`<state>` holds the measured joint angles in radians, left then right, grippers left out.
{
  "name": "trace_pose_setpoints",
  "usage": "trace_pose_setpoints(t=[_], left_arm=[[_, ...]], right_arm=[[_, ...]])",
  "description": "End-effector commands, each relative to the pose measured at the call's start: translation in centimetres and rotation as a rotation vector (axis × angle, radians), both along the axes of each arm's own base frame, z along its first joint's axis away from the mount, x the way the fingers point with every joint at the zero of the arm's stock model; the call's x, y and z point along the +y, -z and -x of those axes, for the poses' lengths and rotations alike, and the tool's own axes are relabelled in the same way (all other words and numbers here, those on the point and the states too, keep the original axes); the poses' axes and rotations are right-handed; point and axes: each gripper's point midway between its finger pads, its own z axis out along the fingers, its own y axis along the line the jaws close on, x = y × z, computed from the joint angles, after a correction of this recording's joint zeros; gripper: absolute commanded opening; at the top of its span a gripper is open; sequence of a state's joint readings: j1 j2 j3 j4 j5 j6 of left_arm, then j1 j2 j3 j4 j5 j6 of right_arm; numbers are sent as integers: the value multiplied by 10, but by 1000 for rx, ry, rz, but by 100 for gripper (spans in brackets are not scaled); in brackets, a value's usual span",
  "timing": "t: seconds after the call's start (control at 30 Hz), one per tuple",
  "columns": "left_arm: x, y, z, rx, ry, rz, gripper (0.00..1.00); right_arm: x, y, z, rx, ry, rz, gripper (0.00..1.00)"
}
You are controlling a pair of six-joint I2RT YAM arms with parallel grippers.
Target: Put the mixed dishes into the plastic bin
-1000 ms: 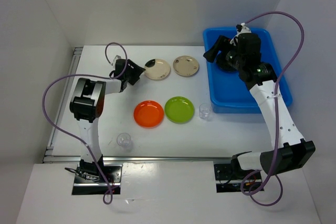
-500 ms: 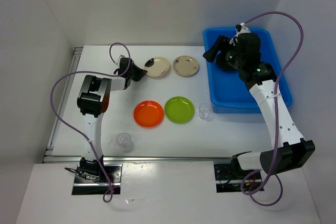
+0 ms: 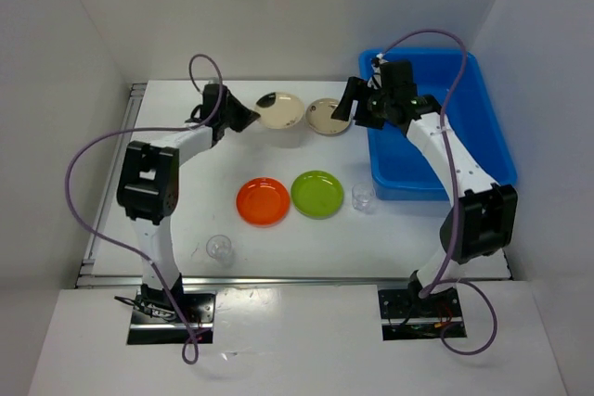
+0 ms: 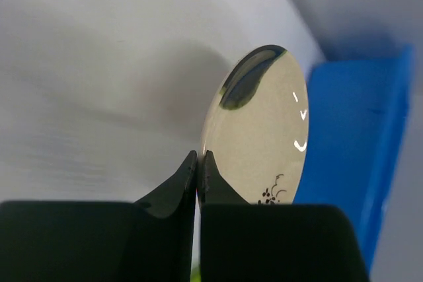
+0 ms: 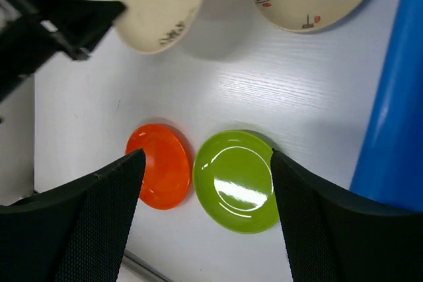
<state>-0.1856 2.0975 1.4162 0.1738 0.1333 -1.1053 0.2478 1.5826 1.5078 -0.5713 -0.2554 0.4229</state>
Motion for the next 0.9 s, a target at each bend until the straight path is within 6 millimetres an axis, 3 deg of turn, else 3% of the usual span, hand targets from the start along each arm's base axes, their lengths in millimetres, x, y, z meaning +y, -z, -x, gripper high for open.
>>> trace_pose_setpoints(t=[0.0,0.1,0.13,0.2,0.37,0.53,0.7,0.77,0.87], left_arm=[[-8,-114,20,-215,86,19,0],[-17,-141,50,-239,130,75,0],[-17,-131,59,-214,138,76,0],[-36,-138,78,-225,178,91,0],[-68,-131,108,-201,244,99,0],[-81,-135,114,-205,264,107,0],[-83,-168,109,-273,265,123,0],[-83,-166,110,-264,265,121,0],[-84,-181,114,-293,284,136,0]], right_arm=[[23,-44,-23,-151,-73,-38,81],[31,-50,-37,-173,-83,-44,77],[38,-52,-38,-180,-108,-46,77],[40,-55,-44,-182,-108,-47,74],[50,-65,-46,-197,-131,-72,72],[52,-77,-48,-226,-139,-84,68],[48,-53,-45,-182,-138,-49,67],[45,-47,-47,-173,-118,-33,64],[43,-38,-49,-161,-114,-16,61]])
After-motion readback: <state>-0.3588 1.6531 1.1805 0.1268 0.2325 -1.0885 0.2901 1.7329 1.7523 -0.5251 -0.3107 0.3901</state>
